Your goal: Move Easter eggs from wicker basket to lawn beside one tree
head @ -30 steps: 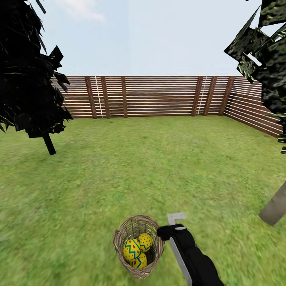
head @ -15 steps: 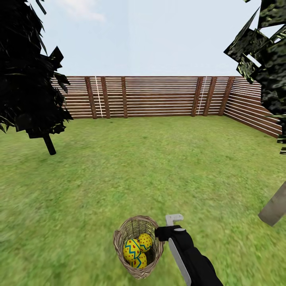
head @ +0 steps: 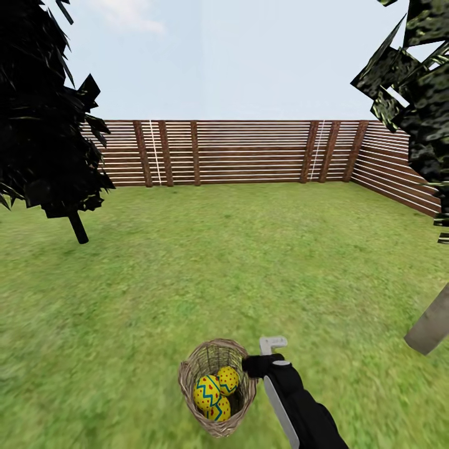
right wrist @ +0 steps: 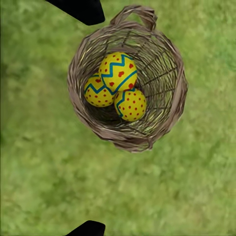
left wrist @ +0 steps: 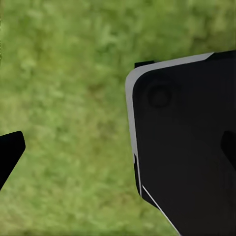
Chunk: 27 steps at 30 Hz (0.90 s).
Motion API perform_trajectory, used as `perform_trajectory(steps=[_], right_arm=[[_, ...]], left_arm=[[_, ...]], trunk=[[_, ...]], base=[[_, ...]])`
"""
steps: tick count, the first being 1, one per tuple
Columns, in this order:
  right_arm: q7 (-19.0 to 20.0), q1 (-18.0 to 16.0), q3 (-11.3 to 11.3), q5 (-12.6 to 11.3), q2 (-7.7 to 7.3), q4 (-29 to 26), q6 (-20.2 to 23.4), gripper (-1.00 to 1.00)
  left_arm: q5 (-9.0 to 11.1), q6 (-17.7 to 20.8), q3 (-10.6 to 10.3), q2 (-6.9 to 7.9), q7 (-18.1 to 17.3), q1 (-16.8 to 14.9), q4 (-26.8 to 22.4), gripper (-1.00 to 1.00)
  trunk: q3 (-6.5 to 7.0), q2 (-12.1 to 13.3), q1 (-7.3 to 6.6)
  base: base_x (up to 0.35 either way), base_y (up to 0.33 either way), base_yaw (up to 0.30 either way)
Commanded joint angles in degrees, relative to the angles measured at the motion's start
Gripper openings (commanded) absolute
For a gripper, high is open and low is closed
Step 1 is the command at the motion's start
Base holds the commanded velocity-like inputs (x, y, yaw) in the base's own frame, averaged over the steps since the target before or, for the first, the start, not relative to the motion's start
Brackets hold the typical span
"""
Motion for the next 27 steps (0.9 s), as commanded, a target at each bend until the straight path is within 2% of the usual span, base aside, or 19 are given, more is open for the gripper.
perform_trajectory(steps=[1,5,6,9,10,13,16,21,27], right_arm=[[-0.6,-0.1,0.1,-0.6,0.02,0.7,-0.1,1.00],[-0.7,-1.7,0.0,-0.6,0.17,5.4,-0.6,1.00],[-0.7,-4.2,-0.1,-0.7,0.30,9.0,-0.7,1.00],[-0.7,-8.7,-0.1,-1.2,0.56,15.4,-0.9,1.00],[-0.7,-11.6,-0.1,-2.5,0.65,19.3,-1.0,1.00],[-0.7,-15.6,-0.1,-4.5,0.72,23.8,-1.1,1.00],[-0.7,-17.5,-0.1,-5.2,0.75,26.3,-1.1,1.00],[-0.7,-22.4,-0.2,-5.9,0.83,34.5,-1.7,1.00],[-0.7,-24.1,-0.3,-6.0,0.85,38.1,-4.5,1.00]], left_arm=[[-0.3,-0.2,-0.5,-0.01,0.5,0.0,0.0,1.00],[-0.3,-0.2,-0.5,-0.02,0.5,0.0,0.0,1.00],[-0.3,-0.2,-0.5,-0.02,0.6,0.0,0.0,1.00],[-0.2,-0.2,-0.4,-0.12,0.6,0.0,0.0,1.00],[-0.2,-0.2,-0.4,-0.28,0.7,0.0,0.1,1.00],[-0.2,-0.1,-0.4,-0.44,0.7,0.0,0.1,1.00],[-0.2,-0.1,-0.5,-0.51,0.7,0.0,0.1,1.00],[-0.2,-0.1,-0.5,-0.75,0.8,0.0,0.1,1.00],[-0.1,-0.2,-0.3,-0.84,0.8,0.0,0.1,1.00]], trunk=[[-0.09,-0.1,0.01],[-0.09,-0.1,0.01],[-0.09,-0.1,0.01],[-0.09,-0.1,0.01],[-0.09,-0.1,0.01],[-0.09,-0.1,0.01],[-0.09,-0.1,0.01],[-0.09,-0.1,0.01],[-0.09,-0.1,0.01]], base=[[0.000,0.000,0.000],[0.000,0.000,0.000],[0.000,0.000,0.000],[0.000,0.000,0.000],[0.000,0.000,0.000],[0.000,0.000,0.000],[0.000,0.000,0.000],[0.000,0.000,0.000],[0.000,0.000,0.000]])
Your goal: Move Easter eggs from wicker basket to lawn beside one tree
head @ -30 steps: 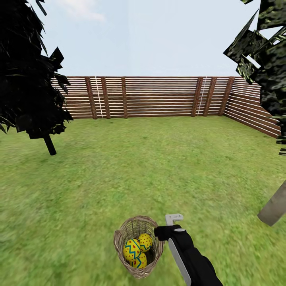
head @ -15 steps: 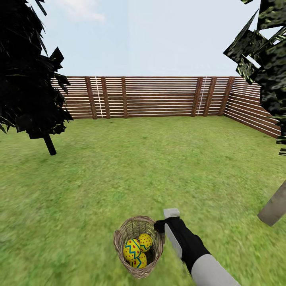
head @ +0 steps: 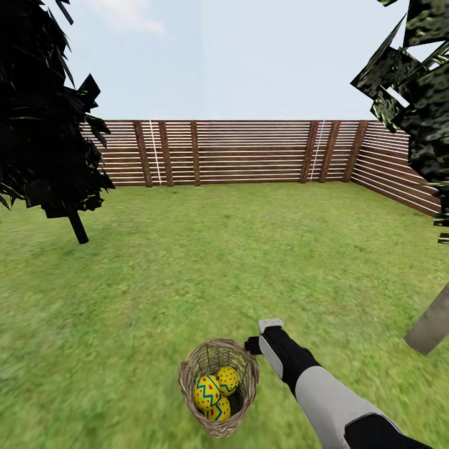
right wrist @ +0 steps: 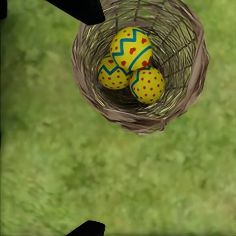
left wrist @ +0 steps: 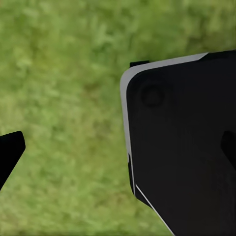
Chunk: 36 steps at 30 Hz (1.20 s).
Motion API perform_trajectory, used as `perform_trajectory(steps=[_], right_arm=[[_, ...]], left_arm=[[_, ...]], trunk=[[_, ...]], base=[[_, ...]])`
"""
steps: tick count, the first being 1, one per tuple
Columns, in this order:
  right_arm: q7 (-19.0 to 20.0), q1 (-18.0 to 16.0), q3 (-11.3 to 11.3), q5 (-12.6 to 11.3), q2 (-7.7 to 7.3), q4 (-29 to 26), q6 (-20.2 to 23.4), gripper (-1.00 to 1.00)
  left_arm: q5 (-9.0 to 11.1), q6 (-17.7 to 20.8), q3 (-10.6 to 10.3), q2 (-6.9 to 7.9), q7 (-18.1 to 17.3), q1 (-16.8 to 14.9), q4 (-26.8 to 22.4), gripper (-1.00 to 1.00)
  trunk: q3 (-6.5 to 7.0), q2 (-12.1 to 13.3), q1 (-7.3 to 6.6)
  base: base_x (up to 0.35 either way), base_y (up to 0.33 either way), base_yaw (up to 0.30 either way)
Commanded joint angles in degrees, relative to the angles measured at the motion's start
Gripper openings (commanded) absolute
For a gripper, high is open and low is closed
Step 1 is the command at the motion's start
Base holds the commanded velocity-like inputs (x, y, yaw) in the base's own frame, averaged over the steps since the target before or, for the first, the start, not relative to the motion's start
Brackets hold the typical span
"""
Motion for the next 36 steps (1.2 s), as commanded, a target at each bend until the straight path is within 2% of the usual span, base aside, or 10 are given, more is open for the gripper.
perform_trajectory(steps=[1,7,17,22,36], right_arm=[[-0.5,-0.1,0.4,-0.6,-0.01,0.1,0.1,1.00],[-0.5,-0.5,0.4,-0.8,0.23,0.4,-0.4,1.00],[-1.0,-3.0,0.4,-1.7,0.45,0.6,0.2,1.00],[-1.2,-3.8,0.4,-1.7,0.50,0.5,2.0,1.00],[-0.5,-4.0,0.8,-1.4,0.40,0.5,2.7,1.00]], left_arm=[[-0.2,-0.2,-0.5,0.00,0.5,0.0,0.0,1.00],[-0.2,-0.2,-0.4,0.02,0.6,0.0,0.0,1.00],[-0.3,-0.1,-0.4,-0.08,0.3,-0.1,0.0,1.00],[-0.2,0.0,-0.4,-0.13,0.3,-0.1,0.0,1.00],[-0.4,0.3,-0.5,-0.27,-0.3,-0.1,0.0,1.00]], trunk=[[-0.09,-0.1,0.01],[-0.09,-0.1,0.01],[-0.09,-0.1,0.01],[-0.09,-0.1,0.01],[-0.09,-0.1,0.01]], base=[[0.000,0.000,0.000],[0.000,0.000,0.000],[0.000,0.000,0.000],[0.000,0.000,0.000],[0.000,0.000,0.000]])
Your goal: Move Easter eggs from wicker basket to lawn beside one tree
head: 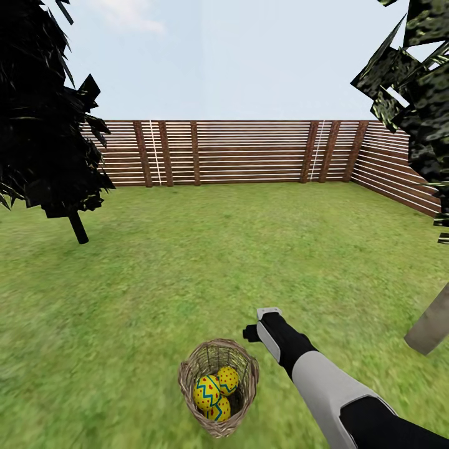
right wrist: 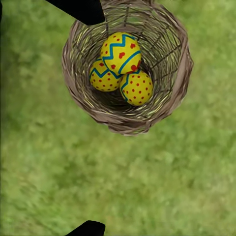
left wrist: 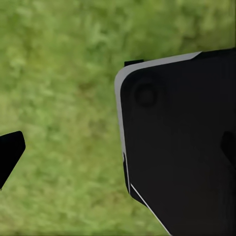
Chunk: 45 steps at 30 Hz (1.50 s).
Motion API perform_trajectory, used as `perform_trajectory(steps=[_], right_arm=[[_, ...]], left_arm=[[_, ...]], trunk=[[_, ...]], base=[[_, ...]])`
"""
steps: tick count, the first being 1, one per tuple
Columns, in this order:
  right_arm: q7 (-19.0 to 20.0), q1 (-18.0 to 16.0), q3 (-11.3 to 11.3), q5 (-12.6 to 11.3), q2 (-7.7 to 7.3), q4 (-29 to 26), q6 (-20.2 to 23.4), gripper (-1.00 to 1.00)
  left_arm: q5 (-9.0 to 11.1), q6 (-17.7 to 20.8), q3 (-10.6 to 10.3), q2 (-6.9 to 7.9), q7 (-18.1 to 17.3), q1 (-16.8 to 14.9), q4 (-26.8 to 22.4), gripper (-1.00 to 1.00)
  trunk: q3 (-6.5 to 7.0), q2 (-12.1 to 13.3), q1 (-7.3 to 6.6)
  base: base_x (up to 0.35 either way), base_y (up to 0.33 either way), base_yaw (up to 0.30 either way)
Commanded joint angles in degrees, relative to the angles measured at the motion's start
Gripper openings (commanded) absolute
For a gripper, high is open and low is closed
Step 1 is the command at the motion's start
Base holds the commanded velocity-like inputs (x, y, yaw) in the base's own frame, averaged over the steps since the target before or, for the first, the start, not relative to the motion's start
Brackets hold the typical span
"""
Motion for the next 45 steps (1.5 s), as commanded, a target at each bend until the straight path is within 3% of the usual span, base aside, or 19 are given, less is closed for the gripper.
perform_trajectory(steps=[1,21,32,45], right_arm=[[-0.4,0.0,0.4,-0.6,-0.06,-0.1,0.2,1.00],[-0.3,0.0,0.6,-0.3,-0.04,-0.1,-1.5,1.00],[-0.3,0.0,3.6,-0.3,-0.04,-0.1,-1.6,1.00],[-0.3,0.1,3.8,-0.3,-0.01,-0.1,-1.6,1.00]], left_arm=[[-0.3,-0.2,-0.4,-0.08,0.4,0.0,0.0,1.00],[-0.3,-0.1,-0.5,-1.69,0.3,-0.1,0.0,1.00],[-0.3,0.1,-0.5,-1.81,0.2,-0.1,0.0,1.00],[-0.3,0.2,-0.5,-1.82,0.1,0.0,0.1,1.00]], trunk=[[-0.09,-0.1,0.01],[-0.80,-0.1,0.01],[-1.02,-0.1,0.01],[-1.03,-0.1,0.01]], base=[[0.000,0.000,0.000],[0.000,-0.008,0.158],[0.057,-0.129,0.090],[0.092,-0.018,0.004]])
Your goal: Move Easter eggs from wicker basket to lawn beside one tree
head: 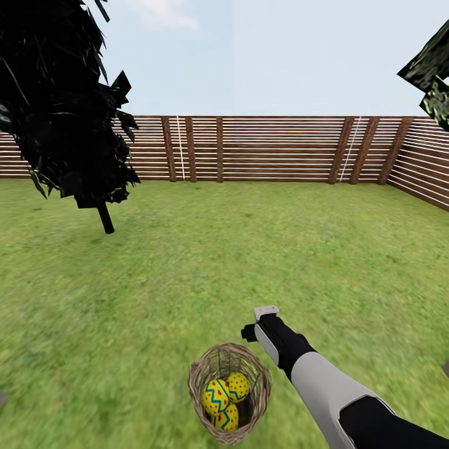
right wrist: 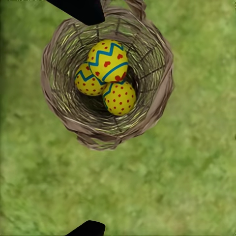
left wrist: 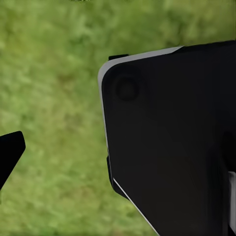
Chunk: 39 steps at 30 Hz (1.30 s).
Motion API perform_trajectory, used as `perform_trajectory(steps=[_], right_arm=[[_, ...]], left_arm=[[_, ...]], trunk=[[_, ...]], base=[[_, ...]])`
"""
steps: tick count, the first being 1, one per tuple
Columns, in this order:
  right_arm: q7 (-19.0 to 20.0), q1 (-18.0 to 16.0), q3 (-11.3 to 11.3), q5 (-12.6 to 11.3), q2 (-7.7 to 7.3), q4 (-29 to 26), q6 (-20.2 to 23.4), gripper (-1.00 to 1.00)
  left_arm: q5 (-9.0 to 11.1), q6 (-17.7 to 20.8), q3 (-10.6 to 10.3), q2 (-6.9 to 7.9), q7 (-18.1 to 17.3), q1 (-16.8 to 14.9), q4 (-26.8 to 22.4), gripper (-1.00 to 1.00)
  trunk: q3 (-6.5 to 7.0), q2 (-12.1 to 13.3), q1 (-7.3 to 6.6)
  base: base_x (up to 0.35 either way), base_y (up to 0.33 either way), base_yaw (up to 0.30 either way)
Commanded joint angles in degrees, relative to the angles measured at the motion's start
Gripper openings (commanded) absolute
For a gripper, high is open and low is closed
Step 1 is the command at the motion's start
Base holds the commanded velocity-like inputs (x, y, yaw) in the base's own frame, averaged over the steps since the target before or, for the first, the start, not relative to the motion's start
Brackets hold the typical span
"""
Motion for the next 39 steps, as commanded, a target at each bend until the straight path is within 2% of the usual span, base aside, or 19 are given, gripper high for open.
perform_trajectory(steps=[1,27,39], right_arm=[[-0.5,0.0,0.4,-0.6,-0.03,-0.1,0.2,1.00],[-0.5,0.0,0.4,-0.6,-0.49,0.1,0.1,1.00],[-0.5,0.0,0.4,-0.6,-0.44,0.1,0.1,1.00]], left_arm=[[-0.3,-0.2,-0.4,0.00,0.4,0.0,0.1,1.00],[-0.2,-0.2,-0.3,0.04,0.7,0.0,0.1,1.00],[0.0,-0.2,-0.1,0.12,0.6,0.0,0.1,1.00]], trunk=[[-0.08,-0.1,0.02],[-0.09,-0.1,0.02],[-2.24,-4.9,2.66]], base=[[0.066,0.034,0.000],[0.041,0.005,0.000],[0.000,0.000,0.000]])
